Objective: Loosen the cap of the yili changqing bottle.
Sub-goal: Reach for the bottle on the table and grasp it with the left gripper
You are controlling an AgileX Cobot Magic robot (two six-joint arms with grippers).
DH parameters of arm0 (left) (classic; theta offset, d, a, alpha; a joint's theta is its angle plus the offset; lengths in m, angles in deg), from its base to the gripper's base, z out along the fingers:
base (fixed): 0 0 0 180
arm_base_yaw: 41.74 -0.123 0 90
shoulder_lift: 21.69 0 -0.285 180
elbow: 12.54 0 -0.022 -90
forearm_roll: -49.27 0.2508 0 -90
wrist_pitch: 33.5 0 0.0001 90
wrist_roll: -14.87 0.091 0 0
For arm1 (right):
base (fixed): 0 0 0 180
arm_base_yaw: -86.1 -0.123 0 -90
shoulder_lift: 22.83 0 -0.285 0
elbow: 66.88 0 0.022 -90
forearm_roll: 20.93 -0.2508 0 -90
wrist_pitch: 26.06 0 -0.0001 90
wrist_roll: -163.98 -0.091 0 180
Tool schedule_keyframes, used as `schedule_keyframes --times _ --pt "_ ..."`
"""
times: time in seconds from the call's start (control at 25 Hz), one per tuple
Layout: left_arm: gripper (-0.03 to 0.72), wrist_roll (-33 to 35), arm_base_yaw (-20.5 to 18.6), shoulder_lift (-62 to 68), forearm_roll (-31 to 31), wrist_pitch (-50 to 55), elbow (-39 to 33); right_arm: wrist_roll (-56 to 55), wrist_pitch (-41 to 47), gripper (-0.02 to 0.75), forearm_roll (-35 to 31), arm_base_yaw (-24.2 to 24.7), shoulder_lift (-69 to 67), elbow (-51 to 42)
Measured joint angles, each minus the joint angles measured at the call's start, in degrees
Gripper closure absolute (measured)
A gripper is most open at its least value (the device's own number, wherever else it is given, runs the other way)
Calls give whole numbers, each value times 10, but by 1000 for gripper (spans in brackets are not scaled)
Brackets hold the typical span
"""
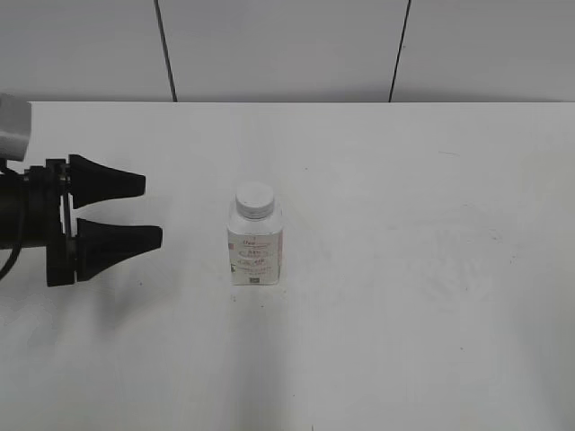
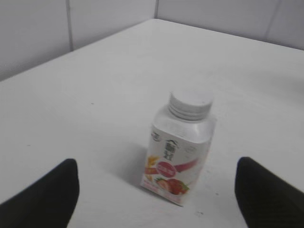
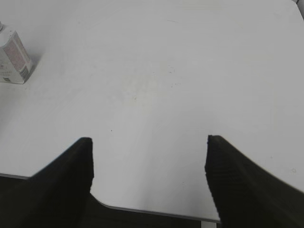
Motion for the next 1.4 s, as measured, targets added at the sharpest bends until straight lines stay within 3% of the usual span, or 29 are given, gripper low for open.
schedule_keyframes --times 0.16,0.44,1.0,1.4 --pt "79 -18 16 70 68 -4 66 0 0 160 0 0 0 0" --pt "82 -28 64 171 110 -4 165 0 0 160 0 0 0 0" --pt "95 -28 153 260 95 -6 274 0 0 160 0 0 0 0" --pt "98 -28 174 286 76 -6 286 0 0 160 0 0 0 0"
